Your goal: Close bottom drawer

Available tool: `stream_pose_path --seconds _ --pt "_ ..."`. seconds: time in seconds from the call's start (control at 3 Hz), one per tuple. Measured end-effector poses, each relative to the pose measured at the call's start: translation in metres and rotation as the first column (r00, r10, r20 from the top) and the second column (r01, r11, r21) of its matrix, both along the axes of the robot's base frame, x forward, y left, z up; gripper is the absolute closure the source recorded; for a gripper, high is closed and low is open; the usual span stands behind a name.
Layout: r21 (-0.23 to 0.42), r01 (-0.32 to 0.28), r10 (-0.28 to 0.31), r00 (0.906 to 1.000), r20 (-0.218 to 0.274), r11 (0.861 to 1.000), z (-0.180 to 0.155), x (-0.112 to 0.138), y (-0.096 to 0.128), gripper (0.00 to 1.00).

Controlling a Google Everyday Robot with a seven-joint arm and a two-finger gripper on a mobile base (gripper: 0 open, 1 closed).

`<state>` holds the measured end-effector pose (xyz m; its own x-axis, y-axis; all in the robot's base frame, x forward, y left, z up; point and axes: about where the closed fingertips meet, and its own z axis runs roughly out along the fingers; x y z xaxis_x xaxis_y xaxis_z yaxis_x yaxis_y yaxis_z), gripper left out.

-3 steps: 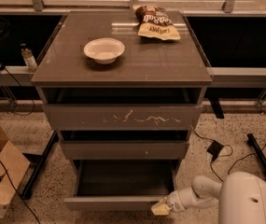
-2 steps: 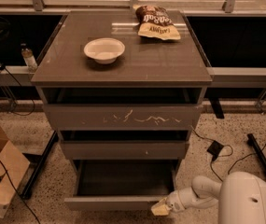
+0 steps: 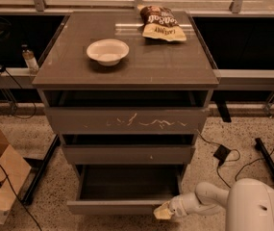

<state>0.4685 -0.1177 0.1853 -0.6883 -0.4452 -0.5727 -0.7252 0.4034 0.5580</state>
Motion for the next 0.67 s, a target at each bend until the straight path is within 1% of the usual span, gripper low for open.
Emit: stream_pose_path --seconds 0.33,0.67 --pt "0.002 0.012 -0.012 0.9985 0.053 1.000 0.000 0.022 0.006 1.00" --pt "0.009 0.026 -0.027 0.9928 0.116 1.000 0.001 0.056 0.015 1.00"
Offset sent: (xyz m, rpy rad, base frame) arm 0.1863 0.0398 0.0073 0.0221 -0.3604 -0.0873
